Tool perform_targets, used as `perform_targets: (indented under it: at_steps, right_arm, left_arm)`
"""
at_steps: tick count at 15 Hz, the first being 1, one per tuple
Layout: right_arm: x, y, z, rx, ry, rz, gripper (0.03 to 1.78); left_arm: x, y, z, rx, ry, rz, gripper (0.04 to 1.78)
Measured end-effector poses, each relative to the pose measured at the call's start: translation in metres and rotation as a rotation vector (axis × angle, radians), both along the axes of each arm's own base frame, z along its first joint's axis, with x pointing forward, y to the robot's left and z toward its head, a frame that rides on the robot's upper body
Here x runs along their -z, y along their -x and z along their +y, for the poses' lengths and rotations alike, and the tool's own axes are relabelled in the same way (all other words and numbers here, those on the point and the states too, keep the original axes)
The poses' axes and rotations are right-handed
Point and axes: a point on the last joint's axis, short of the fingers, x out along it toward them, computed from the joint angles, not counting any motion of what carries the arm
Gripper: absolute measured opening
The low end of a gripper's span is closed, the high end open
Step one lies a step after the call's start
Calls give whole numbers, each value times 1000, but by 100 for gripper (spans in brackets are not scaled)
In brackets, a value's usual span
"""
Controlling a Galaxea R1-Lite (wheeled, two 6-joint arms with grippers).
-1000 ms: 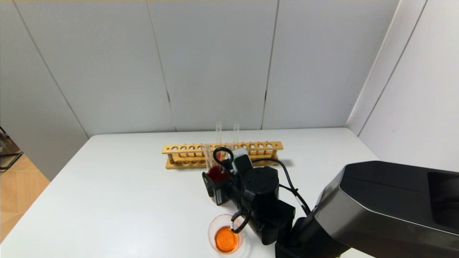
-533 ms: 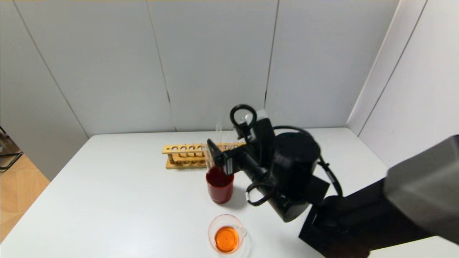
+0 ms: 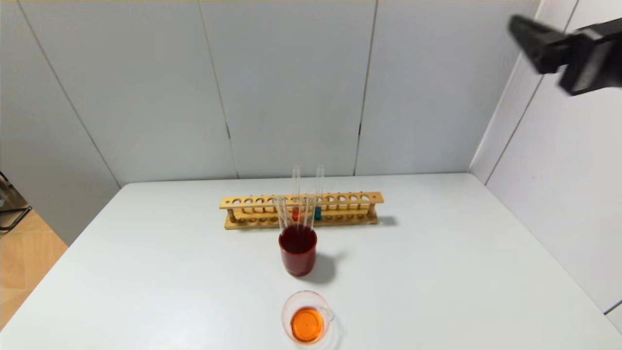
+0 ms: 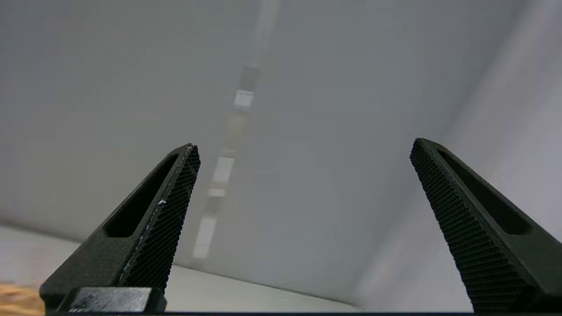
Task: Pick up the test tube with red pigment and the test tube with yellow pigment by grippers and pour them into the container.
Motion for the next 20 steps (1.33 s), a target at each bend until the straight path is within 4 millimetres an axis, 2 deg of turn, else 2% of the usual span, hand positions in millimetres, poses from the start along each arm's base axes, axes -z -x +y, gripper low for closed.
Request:
perform_targets:
  at_steps: [3,4,6,8,9,11,12,14,17,20]
  right_arm:
    - [-30,73,-66,230,17,-4,174]
    - [-37,104,-89,343,20,-8,174]
    - [-38,159,-115,517,15,-26,174]
    - [-24,213,-123,642,4,-46,174]
    - [-11,236,-123,680,-12,-60,174]
    - [23,262,-121,697,-84,-79,174]
    - [40,266,-120,679,-156,-90,174]
    - [73,257,-118,616,-288,-84,174]
    - [137,226,-113,409,-443,5,174]
    - [205,201,-107,186,-486,164,174]
  left_arm:
    - [0,0,0,0,0,0,175]
    - [0,0,0,0,0,1,175]
    - [0,0,0,0,0,0,175]
    - [0,0,0,0,0,0,175]
    - [0,0,0,0,0,0,175]
    - [0,0,0,0,0,0,175]
    - [0,0,0,0,0,0,175]
    - [0,0,0,0,0,0,175]
    - [0,0,0,0,0,0,175]
    - [0,0,0,1,0,0,175]
